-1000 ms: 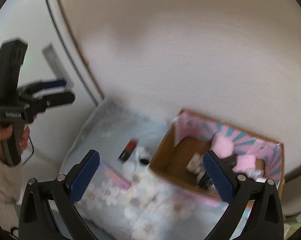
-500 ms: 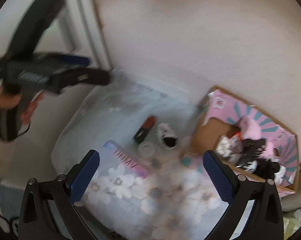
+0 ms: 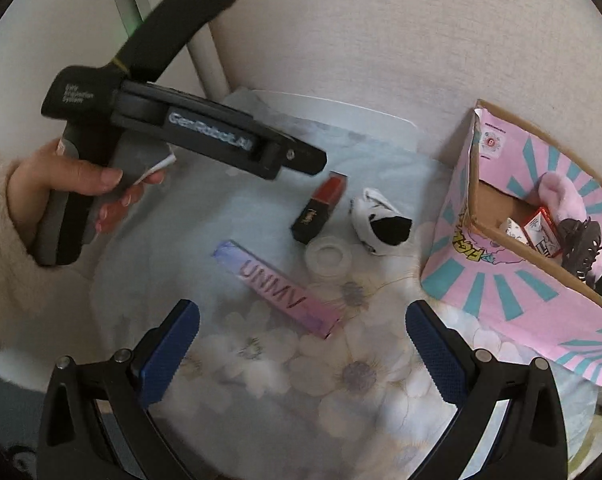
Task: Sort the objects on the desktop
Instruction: 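Move both tools back over the lipstick and tube on the cloth, then grasp the red lipstick with the left tool while the right tool grasps the pink UNNY tube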
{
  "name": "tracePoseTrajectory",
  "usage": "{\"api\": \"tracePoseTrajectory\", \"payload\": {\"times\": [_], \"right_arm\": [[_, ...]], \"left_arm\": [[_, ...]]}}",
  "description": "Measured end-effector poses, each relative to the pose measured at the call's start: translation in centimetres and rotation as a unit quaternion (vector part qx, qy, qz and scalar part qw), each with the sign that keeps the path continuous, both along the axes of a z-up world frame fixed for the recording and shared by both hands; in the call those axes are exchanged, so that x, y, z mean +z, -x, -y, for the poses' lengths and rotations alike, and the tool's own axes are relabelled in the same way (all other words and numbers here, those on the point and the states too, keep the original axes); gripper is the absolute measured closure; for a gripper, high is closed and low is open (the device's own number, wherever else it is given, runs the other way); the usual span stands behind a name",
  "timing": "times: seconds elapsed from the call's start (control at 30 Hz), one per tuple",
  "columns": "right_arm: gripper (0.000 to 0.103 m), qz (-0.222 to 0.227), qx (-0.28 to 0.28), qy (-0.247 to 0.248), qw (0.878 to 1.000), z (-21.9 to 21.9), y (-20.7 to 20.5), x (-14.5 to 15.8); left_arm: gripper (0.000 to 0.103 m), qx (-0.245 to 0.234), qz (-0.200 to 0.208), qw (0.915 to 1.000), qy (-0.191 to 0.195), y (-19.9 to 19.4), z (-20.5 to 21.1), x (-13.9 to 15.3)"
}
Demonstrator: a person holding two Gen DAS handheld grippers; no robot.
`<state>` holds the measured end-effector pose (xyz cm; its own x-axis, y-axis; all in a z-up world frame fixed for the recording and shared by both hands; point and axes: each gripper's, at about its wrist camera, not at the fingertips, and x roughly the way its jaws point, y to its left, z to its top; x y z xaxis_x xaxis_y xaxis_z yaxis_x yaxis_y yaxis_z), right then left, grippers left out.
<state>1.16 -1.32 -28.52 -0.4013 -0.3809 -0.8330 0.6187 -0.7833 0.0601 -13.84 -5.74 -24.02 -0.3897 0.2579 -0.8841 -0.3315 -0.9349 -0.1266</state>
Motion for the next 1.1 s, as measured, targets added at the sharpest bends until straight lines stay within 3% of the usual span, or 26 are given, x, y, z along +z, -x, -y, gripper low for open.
{"api": "tracePoseTrajectory", "payload": {"times": [0.2, 0.33, 0.37, 0.4, 0.53, 0.73, 1.1], "right_arm": [[0.0, -0.027, 0.054, -0.034, 0.998, 1.7, 0.7, -3.1], [0.005, -0.028, 0.102, -0.035, 0.994, 2.1, 1.7, -4.5], [0.011, -0.029, 0.112, -0.037, 0.993, 2.2, 1.7, -4.8], [0.014, -0.03, 0.12, -0.039, 0.992, 2.3, 1.7, -4.9], [0.049, -0.021, 0.168, -0.06, 0.984, 3.5, 1.6, -6.0], [0.073, -0.019, 0.224, -0.058, 0.973, 4.9, 0.8, -6.0], [0.077, -0.026, 0.253, -0.047, 0.966, 5.8, 0.8, -6.1]], "left_arm": [[0.013, -0.009, 0.017, 0.9998, 0.002, 1.6, -0.7, -3.4], [0.032, -0.017, 0.027, 0.9995, 0.01, 2.0, -1.3, -5.1], [0.04, -0.018, 0.03, 0.9993, 0.012, 2.0, -1.4, -5.5], [0.041, -0.021, 0.033, 0.9992, 0.009, 2.0, -1.5, -5.8], [0.048, -0.027, 0.024, 0.9992, 0.018, 1.6, -1.9, -5.9], [0.068, -0.031, 0.023, 0.9988, 0.03, 1.4, -1.7, -5.9], [0.085, -0.019, 0.022, 0.9992, 0.028, 1.6, -1.1, -6.0]]}}
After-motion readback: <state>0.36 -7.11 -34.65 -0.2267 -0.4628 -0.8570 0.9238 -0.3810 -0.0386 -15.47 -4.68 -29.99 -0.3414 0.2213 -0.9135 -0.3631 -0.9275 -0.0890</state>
